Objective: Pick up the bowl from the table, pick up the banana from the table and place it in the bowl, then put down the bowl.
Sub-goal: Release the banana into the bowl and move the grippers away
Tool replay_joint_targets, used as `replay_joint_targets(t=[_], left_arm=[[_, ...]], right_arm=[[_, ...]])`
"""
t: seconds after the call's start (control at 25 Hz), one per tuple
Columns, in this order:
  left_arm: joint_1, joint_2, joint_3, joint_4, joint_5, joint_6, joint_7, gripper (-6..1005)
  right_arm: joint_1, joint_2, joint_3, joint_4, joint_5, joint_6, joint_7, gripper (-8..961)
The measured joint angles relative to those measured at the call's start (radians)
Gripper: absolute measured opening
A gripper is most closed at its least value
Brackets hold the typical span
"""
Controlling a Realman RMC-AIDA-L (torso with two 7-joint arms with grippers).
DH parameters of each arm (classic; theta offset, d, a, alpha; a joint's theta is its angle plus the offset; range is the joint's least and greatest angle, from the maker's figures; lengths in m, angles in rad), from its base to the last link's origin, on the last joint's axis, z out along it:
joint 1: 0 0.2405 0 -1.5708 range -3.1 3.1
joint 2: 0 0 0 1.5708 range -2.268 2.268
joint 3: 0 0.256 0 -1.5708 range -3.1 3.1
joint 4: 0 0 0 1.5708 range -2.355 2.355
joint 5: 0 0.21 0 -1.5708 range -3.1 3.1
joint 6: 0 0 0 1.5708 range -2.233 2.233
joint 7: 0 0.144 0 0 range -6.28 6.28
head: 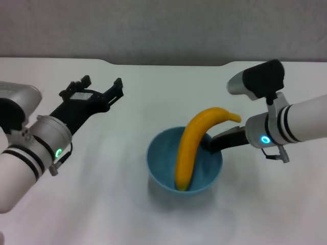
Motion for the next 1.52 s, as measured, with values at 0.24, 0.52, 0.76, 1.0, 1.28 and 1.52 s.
replay_joint_targets(t=[0.24,0.52,0.76,1.0,1.28,1.52], left_arm=[[-0.002,0.000,0.002,0.009,-0.004,-0.001,-0.005,879],[0.000,0.001,-0.007,0.012,-0.006,-0.007,-0.032,879],[0.005,0.004,-0.013,0.008,-0.006,-0.013,-0.062,878],[0.008,0.006,-0.014,0.010,0.002,-0.013,-0.084,878],[0.011,0.007,-0.018,0.034,0.002,-0.008,-0.082,878],[0.012,0.010,-0.024,0.070,0.005,-0.014,-0.081,877]], right_arm=[[-0.002,0.000,-0.120,-0.001,0.098,-0.025,0.007,38],[-0.018,0.000,-0.165,-0.001,0.116,-0.034,0.022,40],[-0.044,0.002,-0.178,0.011,0.125,-0.043,0.024,42],[-0.077,0.002,-0.204,0.078,0.125,-0.064,0.015,44],[-0.190,-0.005,-0.244,0.252,0.120,-0.065,0.017,312],[-0.322,-0.006,-0.245,0.413,0.116,-0.030,0.023,541]])
